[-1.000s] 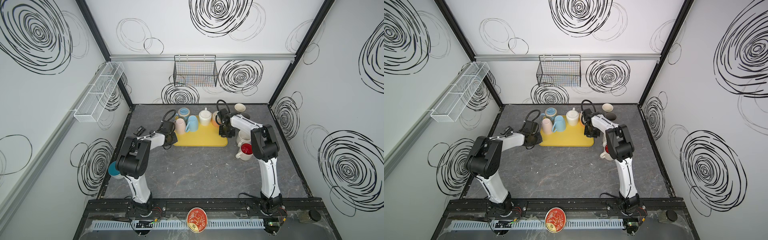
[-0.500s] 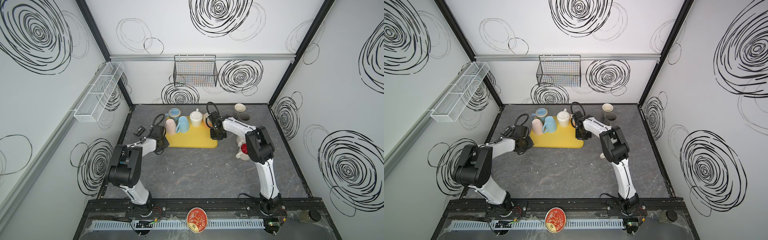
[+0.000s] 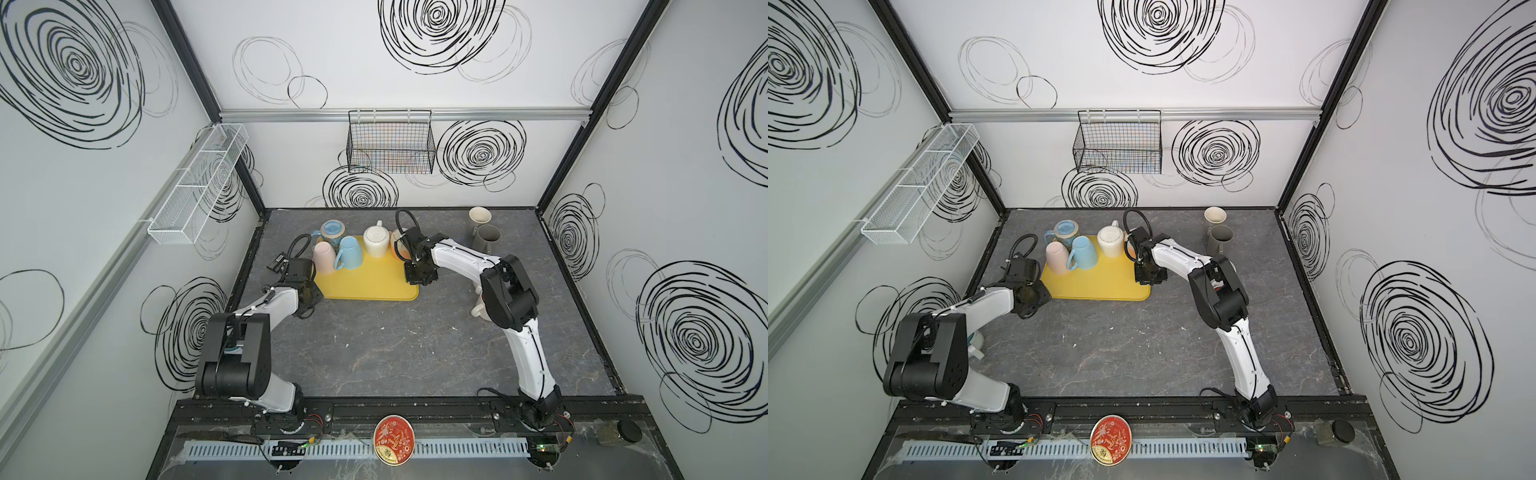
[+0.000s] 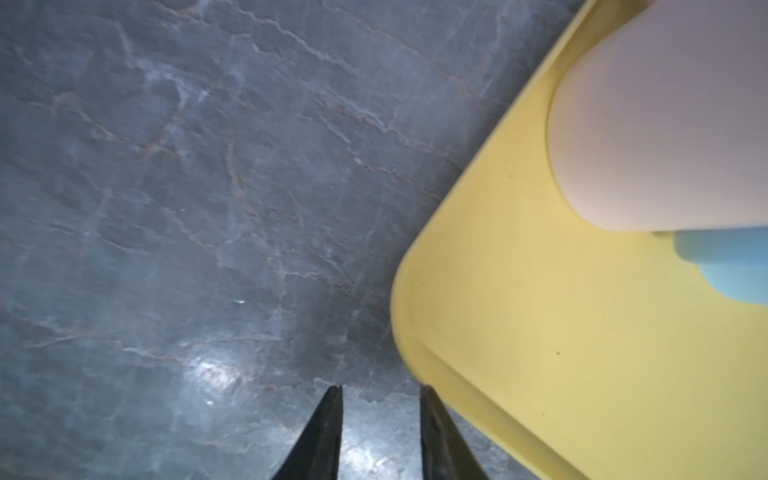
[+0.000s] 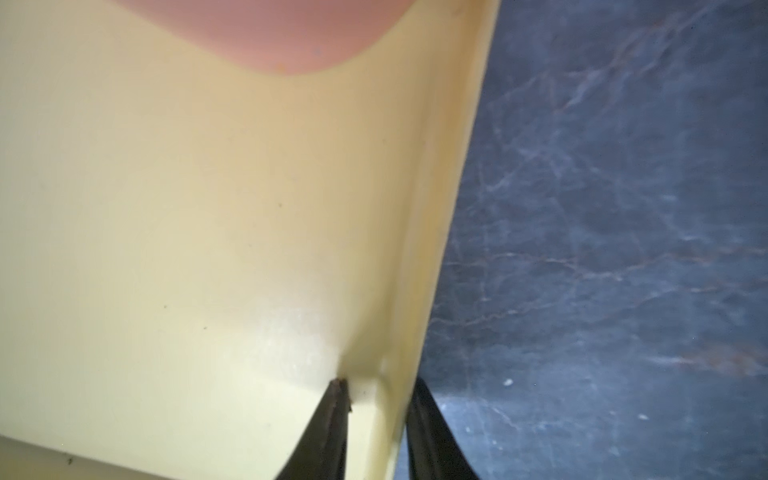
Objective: Turn the mug right side up
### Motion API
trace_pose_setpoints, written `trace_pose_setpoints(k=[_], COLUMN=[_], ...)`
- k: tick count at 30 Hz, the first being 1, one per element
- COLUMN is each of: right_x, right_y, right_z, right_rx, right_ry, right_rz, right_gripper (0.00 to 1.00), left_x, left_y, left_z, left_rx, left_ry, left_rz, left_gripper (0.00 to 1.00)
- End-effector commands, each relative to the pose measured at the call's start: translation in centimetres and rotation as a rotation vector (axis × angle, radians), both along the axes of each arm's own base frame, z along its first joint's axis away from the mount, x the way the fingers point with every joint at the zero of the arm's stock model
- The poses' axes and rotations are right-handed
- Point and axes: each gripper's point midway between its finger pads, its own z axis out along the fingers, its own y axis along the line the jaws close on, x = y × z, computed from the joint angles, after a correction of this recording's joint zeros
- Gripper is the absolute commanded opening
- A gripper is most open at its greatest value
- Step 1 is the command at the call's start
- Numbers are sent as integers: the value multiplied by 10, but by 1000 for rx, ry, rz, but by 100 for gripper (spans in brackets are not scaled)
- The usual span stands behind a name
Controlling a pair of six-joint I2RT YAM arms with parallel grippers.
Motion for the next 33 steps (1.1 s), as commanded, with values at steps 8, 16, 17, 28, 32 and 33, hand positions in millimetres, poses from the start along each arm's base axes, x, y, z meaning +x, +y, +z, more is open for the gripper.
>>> trace_pose_setpoints(k=[8,16,17,28,32,33], right_x=[34,82,89,174,185,185], right_y=[-4,-30,-32,-13,12,17], right_z=[90,131,132,129,119,116], right_rx=[182,367,378,511,664,691], right_ry=[-115,-197,-209,-333,-308,-294], right_rz=[-26,-121,-126,-169,-167,-168], right_gripper=[45,45,45,41,39,38], left_x=[1,12,15,28,28,28], left_y=[9,-32,-43,-178,-203,-206], left_z=[45,84,89,97,100,100], left_rx=[43,55,39,-137,-154,-164], left_ry=[-83,-219,-245,-312,-326,-327], left_rz=[-7,-127,-149,-507,-586,-595], left_gripper=[41,41,41,42,42,42])
